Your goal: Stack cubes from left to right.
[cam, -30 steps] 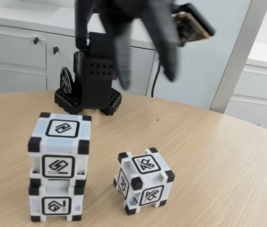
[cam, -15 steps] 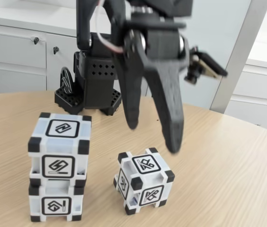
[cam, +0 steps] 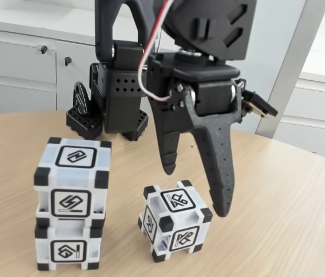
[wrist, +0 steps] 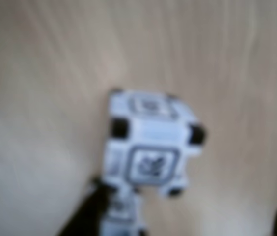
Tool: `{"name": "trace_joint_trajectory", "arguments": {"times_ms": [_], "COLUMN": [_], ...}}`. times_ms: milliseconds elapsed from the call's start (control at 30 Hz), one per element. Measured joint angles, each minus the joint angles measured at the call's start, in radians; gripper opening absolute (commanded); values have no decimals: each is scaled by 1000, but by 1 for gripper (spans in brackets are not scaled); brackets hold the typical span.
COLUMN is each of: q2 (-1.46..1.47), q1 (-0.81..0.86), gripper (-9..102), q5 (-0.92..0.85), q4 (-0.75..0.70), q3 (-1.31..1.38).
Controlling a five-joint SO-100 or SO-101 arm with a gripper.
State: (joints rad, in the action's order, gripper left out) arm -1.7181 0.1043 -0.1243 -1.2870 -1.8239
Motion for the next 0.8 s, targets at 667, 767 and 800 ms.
{"name": "trace_joint_trajectory", "arguments": {"times_ms": [667, 767, 800], "q2": [0, 0, 0], "q1": [-14, -5, -3], "gripper": [35, 35, 35], "q5": [43, 52, 52], "q4": [5, 5, 5], "q3": [-71, -74, -74]}}
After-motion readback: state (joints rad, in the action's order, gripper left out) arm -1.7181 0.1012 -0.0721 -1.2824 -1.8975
